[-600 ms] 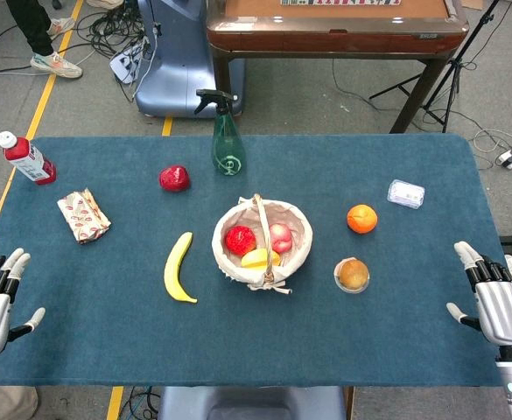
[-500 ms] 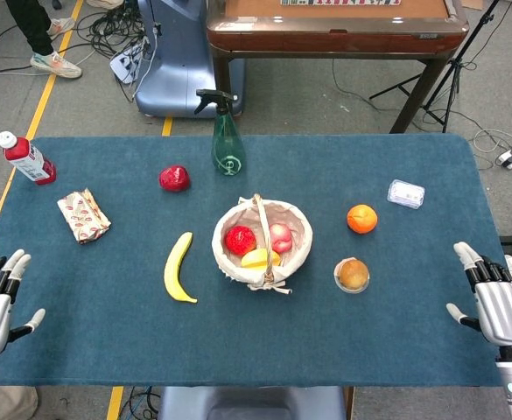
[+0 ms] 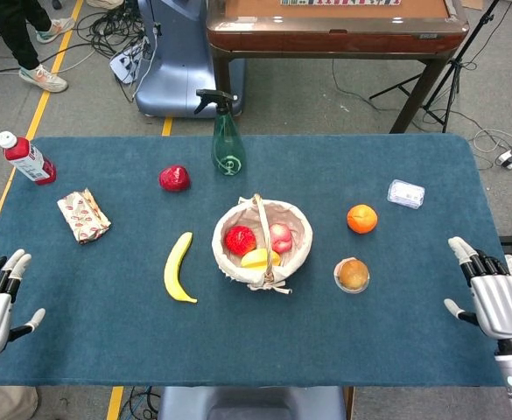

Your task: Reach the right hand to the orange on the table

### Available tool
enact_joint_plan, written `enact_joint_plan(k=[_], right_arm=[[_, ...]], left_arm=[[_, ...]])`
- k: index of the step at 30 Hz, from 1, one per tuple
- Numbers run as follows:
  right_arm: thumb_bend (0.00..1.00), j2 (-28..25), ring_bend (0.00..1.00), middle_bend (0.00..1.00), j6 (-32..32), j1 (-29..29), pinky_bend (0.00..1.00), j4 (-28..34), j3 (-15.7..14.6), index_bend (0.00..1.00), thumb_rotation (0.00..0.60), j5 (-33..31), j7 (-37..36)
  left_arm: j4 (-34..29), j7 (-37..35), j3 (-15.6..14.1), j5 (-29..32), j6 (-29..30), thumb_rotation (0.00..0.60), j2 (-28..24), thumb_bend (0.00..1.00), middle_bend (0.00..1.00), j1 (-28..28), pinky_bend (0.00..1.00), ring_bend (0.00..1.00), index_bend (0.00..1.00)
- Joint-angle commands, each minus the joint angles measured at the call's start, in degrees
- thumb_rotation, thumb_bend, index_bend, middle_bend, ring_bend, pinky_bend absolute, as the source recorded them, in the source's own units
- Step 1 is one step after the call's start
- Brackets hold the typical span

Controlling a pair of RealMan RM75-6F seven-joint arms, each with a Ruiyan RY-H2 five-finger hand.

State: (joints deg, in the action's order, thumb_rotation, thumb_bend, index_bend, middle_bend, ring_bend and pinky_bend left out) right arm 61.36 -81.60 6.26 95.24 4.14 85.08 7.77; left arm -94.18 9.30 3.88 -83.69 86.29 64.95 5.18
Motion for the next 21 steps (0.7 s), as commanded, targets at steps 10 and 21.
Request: enact_joint_plan(k=[10, 21], right_arm=[[0.11, -2.0, 0.14, 0.10, 20.7, 13.8, 0.26, 0.9, 6.2, 0.01, 0.600, -12.1, 5.3], [0.11, 7.4, 0.14, 0.10, 36.7, 26.8, 0.26, -12.9, 8.7, 0.01, 0.600, -24.3, 8.8]], left_arm=[[-0.2, 0.1, -0.1, -0.1, 0.6, 0.600, -0.1, 0.25, 0.00, -0.4, 0.05, 0.00, 0.03], [-0.2, 0.4, -0.2, 0.1, 1.3, 0.600, -0.1, 0.25, 0.00, -0.9, 0.05, 0.00, 0.03]])
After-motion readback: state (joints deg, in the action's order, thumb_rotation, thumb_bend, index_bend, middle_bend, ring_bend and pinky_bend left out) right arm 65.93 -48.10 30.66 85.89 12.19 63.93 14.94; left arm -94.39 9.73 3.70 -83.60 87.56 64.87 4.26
